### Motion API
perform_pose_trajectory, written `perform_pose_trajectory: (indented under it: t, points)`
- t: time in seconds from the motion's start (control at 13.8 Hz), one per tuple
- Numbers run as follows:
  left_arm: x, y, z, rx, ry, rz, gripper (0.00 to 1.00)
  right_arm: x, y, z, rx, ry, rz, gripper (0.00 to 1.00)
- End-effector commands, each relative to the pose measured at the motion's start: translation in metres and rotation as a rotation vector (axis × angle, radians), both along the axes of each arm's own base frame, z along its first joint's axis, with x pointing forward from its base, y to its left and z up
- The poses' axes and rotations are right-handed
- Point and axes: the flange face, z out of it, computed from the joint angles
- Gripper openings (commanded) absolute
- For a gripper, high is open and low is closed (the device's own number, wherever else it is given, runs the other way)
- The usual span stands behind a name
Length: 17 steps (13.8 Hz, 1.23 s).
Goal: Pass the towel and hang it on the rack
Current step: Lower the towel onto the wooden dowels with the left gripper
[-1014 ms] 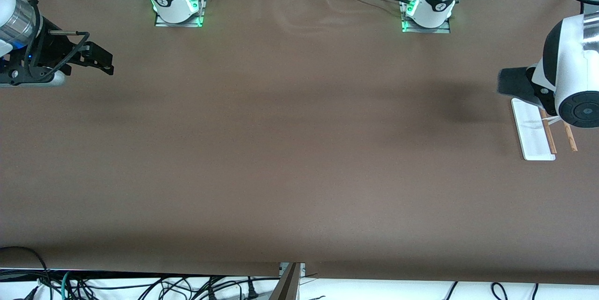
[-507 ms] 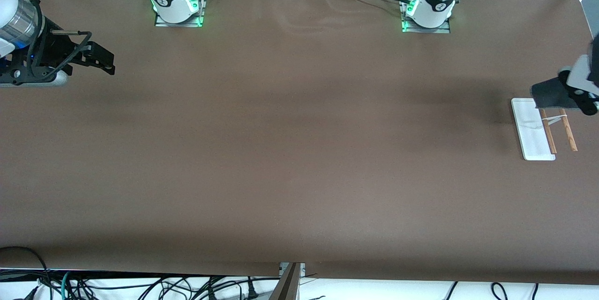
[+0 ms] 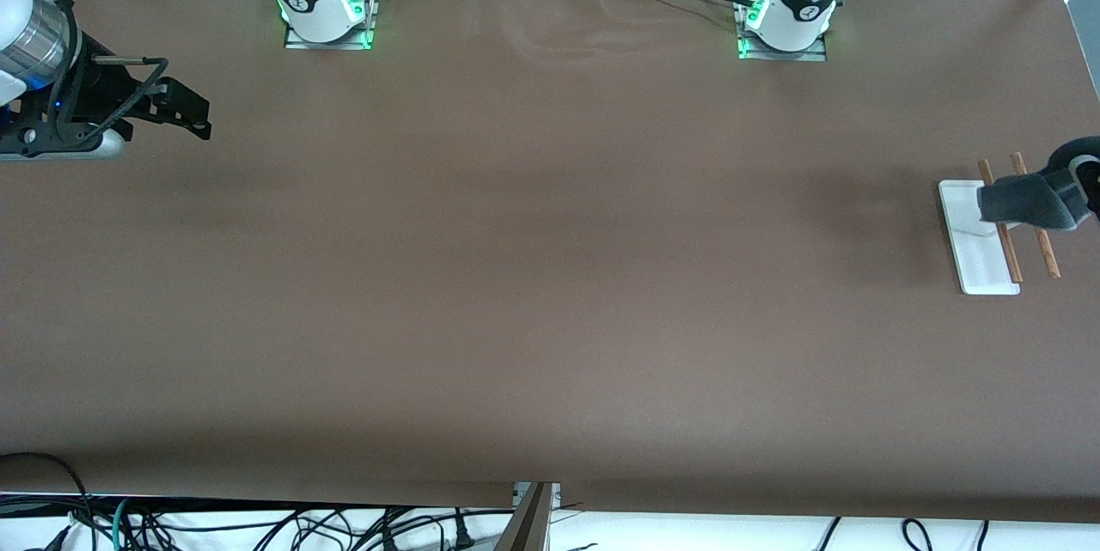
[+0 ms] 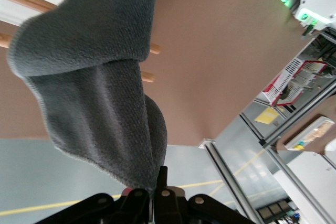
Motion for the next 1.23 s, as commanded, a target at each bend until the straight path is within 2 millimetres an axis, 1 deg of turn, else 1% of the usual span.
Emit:
perform_pose_trajectory:
  t: [0.0, 0.14, 0.22, 0.29, 0.36, 0.43, 0.58, 0.65, 0.72, 0.8, 1.09, 1.16]
  points:
    - [0.006, 0.031, -0.025, -0.069, -0.030, -0.023, 0.00, -0.004, 0.000, 0.005, -0.004, -0.014, 0.019, 1.00]
    - [0.007, 0.040, -0.050, -0.113, -0.046, -0.007, 0.00, -0.003, -0.001, 0.004, -0.006, -0.013, 0.017, 1.00]
    - [0.004, 0.053, -0.064, -0.129, -0.056, 0.007, 0.00, -0.002, 0.000, 0.002, -0.006, -0.011, 0.019, 1.00]
    - [0.004, 0.059, -0.076, -0.137, -0.058, 0.010, 0.00, -0.001, -0.001, 0.000, -0.006, -0.008, 0.017, 1.00]
    - [0.005, 0.060, -0.081, -0.144, -0.059, 0.011, 0.00, -0.001, 0.000, 0.000, -0.005, -0.010, 0.019, 1.00]
    - [0.005, 0.060, -0.082, -0.146, -0.059, 0.011, 0.00, -0.001, 0.000, 0.000, -0.005, -0.010, 0.019, 1.00]
    - [0.007, 0.060, -0.088, -0.150, -0.062, 0.010, 0.25, 0.000, 0.000, 0.000, -0.005, -0.011, 0.019, 1.00]
    - [0.008, 0.059, -0.090, -0.157, -0.071, 0.007, 0.41, 0.000, 0.000, 0.000, -0.005, -0.011, 0.019, 1.00]
    - [0.009, 0.058, -0.092, -0.171, -0.078, 0.014, 0.86, 0.000, 0.000, 0.000, -0.005, -0.011, 0.019, 1.00]
    - [0.008, 0.058, -0.092, -0.188, -0.083, 0.020, 1.00, 0.000, 0.000, 0.000, -0.005, -0.011, 0.019, 1.00]
    - [0.010, 0.056, -0.081, -0.201, -0.092, -0.007, 1.00, 0.000, 0.000, 0.000, -0.005, -0.011, 0.019, 1.00]
    - [0.011, 0.055, -0.075, -0.204, -0.101, -0.006, 1.00, 0.000, 0.000, 0.000, -0.004, -0.011, 0.019, 1.00]
